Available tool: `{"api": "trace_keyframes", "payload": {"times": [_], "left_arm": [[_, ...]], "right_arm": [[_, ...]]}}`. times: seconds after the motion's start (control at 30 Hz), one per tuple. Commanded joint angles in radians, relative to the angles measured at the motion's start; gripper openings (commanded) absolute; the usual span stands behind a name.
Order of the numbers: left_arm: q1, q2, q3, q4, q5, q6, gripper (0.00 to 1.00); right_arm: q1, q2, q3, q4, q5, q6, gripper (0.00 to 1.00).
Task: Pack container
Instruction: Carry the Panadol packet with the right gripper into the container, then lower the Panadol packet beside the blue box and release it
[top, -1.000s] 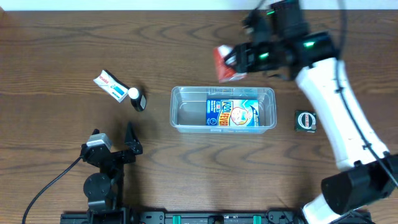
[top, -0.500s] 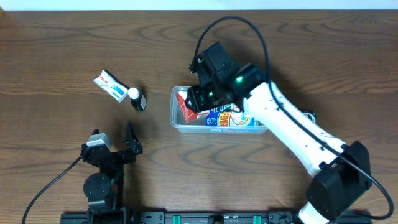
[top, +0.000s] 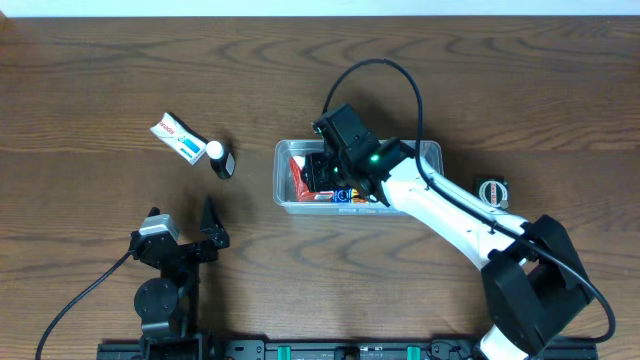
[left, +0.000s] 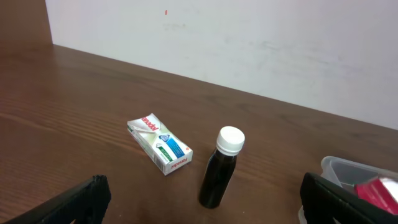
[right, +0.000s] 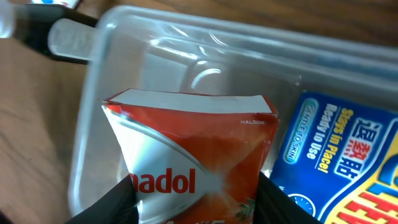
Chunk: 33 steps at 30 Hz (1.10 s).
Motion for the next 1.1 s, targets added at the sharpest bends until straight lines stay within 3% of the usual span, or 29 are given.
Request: {"api": "trace_keyframes", "payload": {"times": [0.0,1.07], "left_arm": [[0.005,-0.005,-0.015,-0.038,-0.004,0.009,0.98],[0.005,-0.005,-0.015,-0.038,-0.004,0.009,0.98]], "right_arm": [[0.008,0.008,-0.027,0.022,0.045,0.069,0.47],[0.035,0.102,-0.034,0.076,0.128,0.122,0.46]]}}
